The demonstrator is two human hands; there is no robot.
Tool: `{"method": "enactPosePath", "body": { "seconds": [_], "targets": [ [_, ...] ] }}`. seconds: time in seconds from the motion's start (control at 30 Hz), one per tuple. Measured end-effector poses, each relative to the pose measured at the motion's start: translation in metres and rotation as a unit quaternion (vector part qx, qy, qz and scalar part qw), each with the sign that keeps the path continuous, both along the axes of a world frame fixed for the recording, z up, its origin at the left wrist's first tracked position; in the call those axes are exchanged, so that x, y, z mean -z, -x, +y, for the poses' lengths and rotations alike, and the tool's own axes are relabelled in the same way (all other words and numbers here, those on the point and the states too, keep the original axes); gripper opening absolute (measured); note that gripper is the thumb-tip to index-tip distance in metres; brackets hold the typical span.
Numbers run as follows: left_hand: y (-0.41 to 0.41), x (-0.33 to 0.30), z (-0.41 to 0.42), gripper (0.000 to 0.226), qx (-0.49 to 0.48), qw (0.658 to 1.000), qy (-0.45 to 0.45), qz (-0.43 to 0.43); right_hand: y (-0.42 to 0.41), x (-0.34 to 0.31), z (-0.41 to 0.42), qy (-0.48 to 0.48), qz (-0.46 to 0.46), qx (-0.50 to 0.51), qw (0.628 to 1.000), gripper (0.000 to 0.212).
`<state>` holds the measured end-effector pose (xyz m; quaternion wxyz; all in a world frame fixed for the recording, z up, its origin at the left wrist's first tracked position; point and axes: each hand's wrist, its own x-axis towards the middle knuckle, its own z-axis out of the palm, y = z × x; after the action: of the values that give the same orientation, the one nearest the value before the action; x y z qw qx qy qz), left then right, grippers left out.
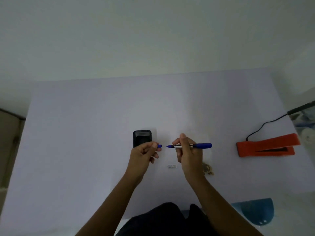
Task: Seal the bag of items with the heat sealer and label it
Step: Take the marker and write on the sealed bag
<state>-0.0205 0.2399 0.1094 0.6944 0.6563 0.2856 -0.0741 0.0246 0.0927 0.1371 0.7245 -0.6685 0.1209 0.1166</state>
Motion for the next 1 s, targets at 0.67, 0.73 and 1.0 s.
{"method": "enactPosePath", "body": {
  "seconds": [0.67, 0.73, 1.0],
  "targets": [
    [-0.014, -0.142, 0.008, 0.029, -0.039, 0.991, 0.050, -0.119, -0.023, -0.120, 0.033, -0.045, -0.161, 0.018, 0.986, 0.038],
    [-0.015, -0.145, 0.009, 0.032, -0.035, 0.991, 0.053, -0.119, -0.025, -0.122, 0.035, -0.051, -0.164, 0.025, 0.985, 0.039],
    [-0.024, -0.149, 0.013, 0.034, -0.021, 0.991, 0.021, -0.129, -0.030, -0.121, 0.050, -0.067, -0.169, 0.040, 0.982, 0.039]
  ]
}}
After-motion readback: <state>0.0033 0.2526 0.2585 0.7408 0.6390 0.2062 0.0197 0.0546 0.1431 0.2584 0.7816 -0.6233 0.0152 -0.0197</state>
